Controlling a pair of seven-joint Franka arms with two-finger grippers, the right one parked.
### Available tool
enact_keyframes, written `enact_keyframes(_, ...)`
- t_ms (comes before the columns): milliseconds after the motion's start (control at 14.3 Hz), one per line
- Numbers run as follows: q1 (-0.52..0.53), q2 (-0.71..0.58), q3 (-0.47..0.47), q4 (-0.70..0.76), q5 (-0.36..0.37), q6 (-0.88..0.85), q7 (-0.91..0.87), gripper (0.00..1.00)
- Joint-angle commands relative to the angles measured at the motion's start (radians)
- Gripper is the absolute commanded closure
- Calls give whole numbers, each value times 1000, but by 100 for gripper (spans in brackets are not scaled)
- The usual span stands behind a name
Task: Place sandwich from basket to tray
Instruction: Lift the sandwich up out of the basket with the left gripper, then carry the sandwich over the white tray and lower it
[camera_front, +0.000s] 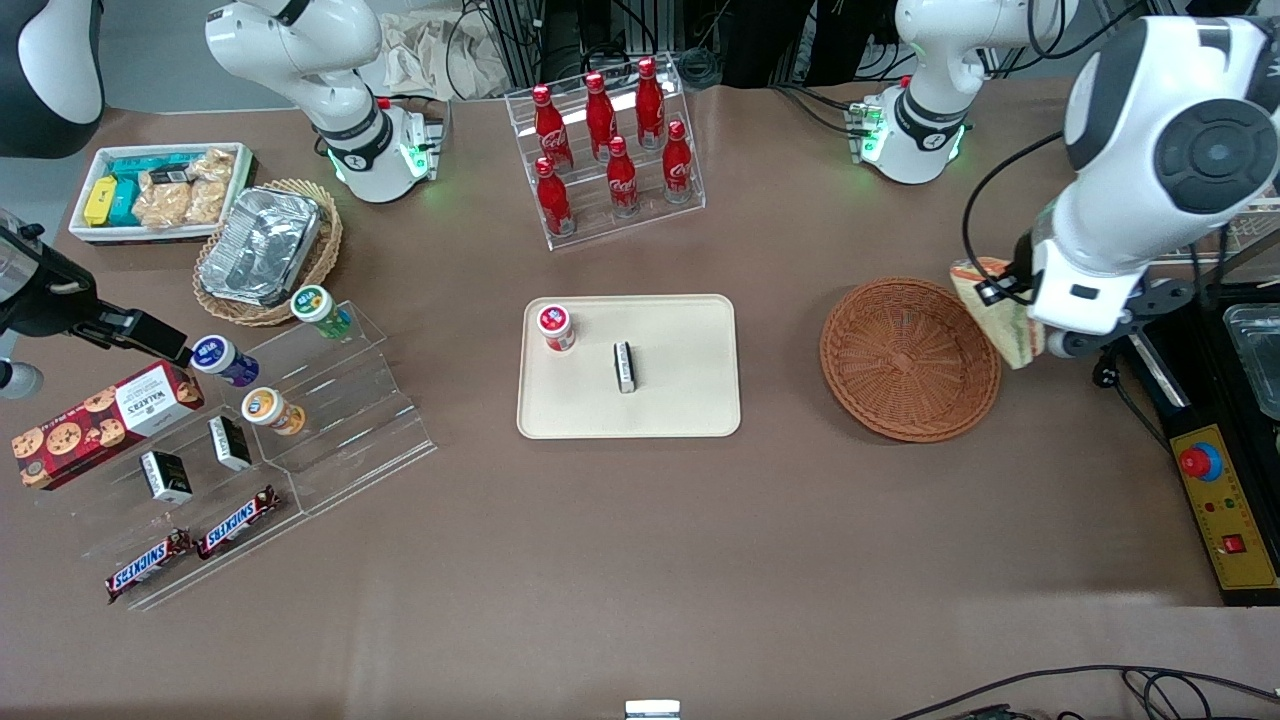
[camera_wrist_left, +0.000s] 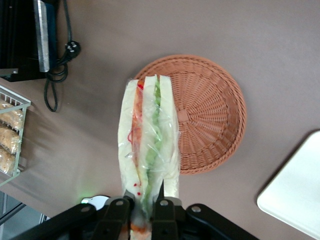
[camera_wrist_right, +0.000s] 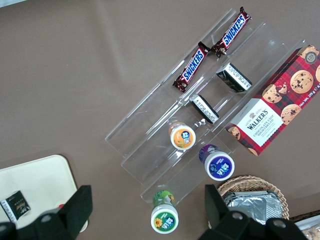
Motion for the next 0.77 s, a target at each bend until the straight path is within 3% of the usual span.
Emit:
enact_keyframes(0, -40, 25, -22, 15, -22, 1, 13, 100)
enact_keyframes(280, -104, 51, -42, 15, -63, 42, -54, 100)
enact_keyframes(490, -210, 74, -42, -8, -60, 102, -64, 100)
enact_keyframes(701, -268, 118, -45, -85, -92, 273, -67, 100)
